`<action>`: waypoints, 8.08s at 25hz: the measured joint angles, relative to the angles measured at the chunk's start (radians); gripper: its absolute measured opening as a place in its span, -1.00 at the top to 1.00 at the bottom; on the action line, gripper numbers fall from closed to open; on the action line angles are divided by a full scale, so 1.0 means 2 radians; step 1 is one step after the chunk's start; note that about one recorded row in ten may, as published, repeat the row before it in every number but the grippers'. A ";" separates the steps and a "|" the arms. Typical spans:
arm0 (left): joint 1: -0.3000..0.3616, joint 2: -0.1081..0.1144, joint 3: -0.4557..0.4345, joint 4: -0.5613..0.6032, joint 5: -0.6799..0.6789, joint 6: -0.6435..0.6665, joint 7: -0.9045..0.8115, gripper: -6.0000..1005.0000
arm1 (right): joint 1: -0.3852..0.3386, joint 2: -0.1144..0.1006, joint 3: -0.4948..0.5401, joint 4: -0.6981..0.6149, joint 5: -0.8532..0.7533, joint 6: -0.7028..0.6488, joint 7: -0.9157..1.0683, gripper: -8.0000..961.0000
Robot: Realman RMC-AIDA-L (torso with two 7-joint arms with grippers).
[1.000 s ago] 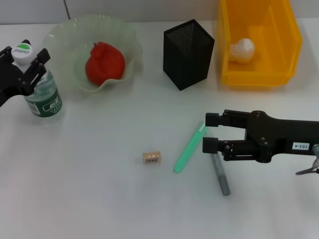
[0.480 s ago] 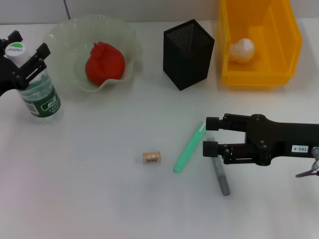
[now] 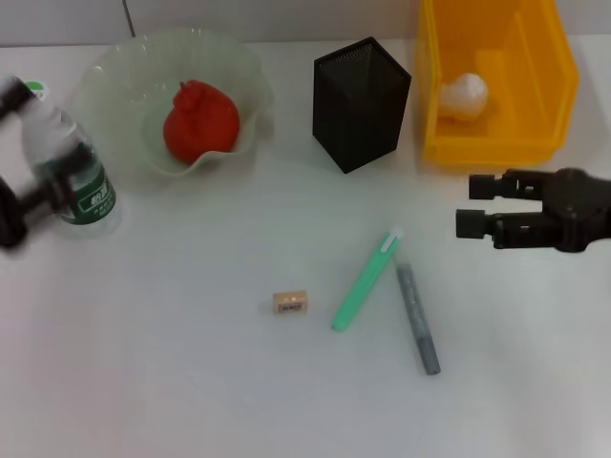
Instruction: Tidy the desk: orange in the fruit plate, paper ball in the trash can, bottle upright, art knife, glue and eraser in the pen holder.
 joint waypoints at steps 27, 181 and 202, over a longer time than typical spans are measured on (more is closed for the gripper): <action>-0.026 -0.006 0.105 -0.043 0.092 -0.025 0.002 -0.69 | 0.327 0.025 -0.144 -0.081 -0.504 -0.038 0.474 -0.74; -0.027 -0.009 0.127 -0.043 0.088 -0.025 0.017 -0.68 | 0.364 0.028 -0.327 0.139 -0.415 0.175 -0.050 0.31; -0.027 -0.009 0.127 -0.043 0.086 -0.024 0.018 -0.68 | 0.384 0.029 -0.327 0.208 -0.402 0.217 -0.058 0.65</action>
